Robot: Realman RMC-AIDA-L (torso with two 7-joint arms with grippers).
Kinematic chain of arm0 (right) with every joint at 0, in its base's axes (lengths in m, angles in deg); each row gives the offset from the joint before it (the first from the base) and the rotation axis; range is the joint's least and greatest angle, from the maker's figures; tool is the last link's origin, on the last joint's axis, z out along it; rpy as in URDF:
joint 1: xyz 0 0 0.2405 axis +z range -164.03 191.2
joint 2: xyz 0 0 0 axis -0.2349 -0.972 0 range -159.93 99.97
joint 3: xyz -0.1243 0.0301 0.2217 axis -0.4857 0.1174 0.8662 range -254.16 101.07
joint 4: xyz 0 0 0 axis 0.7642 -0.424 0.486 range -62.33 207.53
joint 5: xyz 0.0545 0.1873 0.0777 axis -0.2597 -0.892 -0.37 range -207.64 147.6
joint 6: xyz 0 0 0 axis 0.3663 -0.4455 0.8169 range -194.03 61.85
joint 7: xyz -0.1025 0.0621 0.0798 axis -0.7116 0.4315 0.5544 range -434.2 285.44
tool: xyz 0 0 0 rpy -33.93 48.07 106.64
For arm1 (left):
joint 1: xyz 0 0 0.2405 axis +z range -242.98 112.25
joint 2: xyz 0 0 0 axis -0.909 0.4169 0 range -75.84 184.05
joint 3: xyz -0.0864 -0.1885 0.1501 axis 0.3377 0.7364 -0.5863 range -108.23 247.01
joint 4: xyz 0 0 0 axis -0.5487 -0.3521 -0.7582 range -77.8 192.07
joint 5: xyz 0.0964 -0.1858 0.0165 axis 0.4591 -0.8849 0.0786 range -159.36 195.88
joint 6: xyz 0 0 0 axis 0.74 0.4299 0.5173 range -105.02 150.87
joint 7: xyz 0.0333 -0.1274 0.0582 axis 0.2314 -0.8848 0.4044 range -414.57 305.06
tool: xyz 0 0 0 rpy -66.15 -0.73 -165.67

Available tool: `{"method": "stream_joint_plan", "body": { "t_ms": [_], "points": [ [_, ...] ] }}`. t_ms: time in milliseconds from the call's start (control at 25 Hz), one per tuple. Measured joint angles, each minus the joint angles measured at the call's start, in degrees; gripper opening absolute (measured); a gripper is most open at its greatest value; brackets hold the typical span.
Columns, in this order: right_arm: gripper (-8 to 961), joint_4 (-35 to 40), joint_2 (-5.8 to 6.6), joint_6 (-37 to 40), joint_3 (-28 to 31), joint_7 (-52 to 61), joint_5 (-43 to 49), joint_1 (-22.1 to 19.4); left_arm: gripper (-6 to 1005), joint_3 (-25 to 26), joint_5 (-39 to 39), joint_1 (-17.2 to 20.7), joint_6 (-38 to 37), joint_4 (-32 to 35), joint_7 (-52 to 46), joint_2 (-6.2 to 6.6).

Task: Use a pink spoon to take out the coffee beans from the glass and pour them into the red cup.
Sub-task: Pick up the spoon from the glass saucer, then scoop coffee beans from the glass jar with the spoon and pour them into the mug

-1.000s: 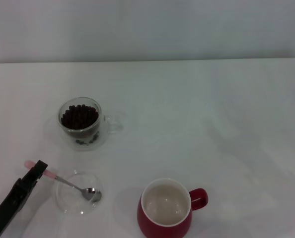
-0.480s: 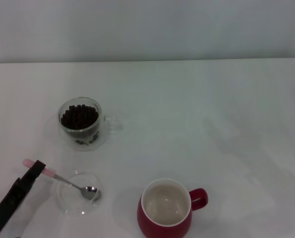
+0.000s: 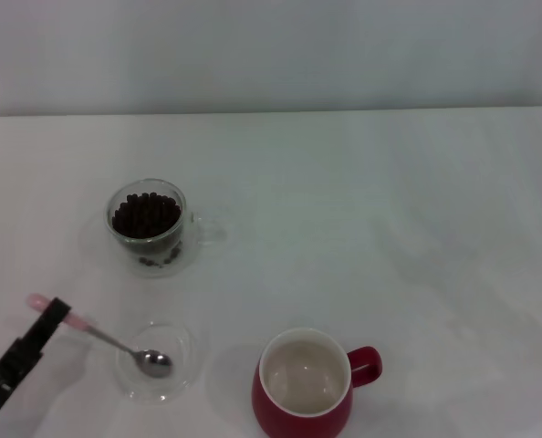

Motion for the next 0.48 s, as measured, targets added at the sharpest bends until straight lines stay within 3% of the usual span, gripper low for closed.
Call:
{"method": "stream_joint_plan", "body": {
  "t_ms": [280,480],
  "points": [
    [691,0.05,-0.12,0.23,0.00,0.00,-0.18,0.02,124,-0.55,0.03,5.03,-2.48,8.23,-0.58,0.13],
    [691,0.05,-0.39,0.71,0.00,-0.71,-0.23,0.06,125,-3.51,0.34,5.82,-4.37,16.14,-1.62,0.98]
  ]
}}
